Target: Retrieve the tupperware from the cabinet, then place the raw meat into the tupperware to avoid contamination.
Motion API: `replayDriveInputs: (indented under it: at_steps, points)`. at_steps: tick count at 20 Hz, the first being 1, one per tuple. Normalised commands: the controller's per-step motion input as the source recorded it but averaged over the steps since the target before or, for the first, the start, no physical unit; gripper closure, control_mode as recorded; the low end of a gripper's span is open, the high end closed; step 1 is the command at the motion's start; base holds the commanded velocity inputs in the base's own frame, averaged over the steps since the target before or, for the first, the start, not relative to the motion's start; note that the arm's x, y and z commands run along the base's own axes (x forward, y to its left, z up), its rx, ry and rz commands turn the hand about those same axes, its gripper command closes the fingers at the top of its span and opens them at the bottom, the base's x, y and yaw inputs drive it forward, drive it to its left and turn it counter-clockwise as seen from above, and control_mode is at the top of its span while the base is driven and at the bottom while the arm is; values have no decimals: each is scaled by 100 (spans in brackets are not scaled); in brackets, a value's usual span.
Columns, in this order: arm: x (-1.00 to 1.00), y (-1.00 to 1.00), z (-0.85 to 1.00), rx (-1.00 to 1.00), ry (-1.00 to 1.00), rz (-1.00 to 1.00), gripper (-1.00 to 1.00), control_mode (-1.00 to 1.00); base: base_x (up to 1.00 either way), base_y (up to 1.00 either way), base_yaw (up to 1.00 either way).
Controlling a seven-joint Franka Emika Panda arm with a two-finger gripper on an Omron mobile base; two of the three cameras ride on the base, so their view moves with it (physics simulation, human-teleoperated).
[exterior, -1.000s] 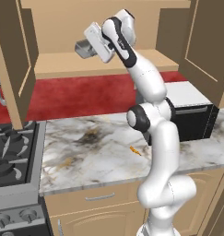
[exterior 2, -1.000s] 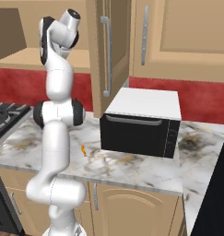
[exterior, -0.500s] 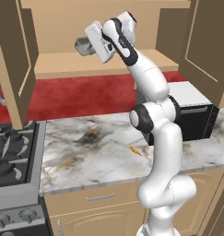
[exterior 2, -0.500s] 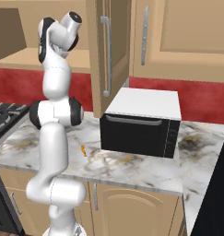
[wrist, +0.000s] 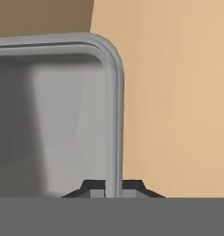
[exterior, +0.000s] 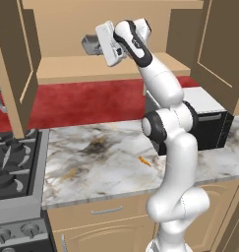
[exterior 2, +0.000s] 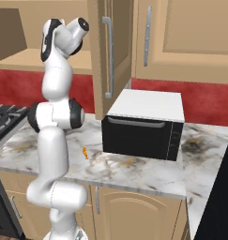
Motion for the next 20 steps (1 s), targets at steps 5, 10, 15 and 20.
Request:
replayDriveInputs:
  at_steps: [5, 10, 15, 20]
  points:
    - [-14, 1, 0, 3, -2, 0, 100, -100, 0, 0, 0]
    - [-27, 0, 0, 8, -7, 0, 100, -100, 0, 0, 0]
    - [-30, 2, 0, 7, -8, 0, 100, -100, 0, 0, 0]
    - [-34, 8, 0, 6, -8, 0, 100, -100, 0, 0, 0]
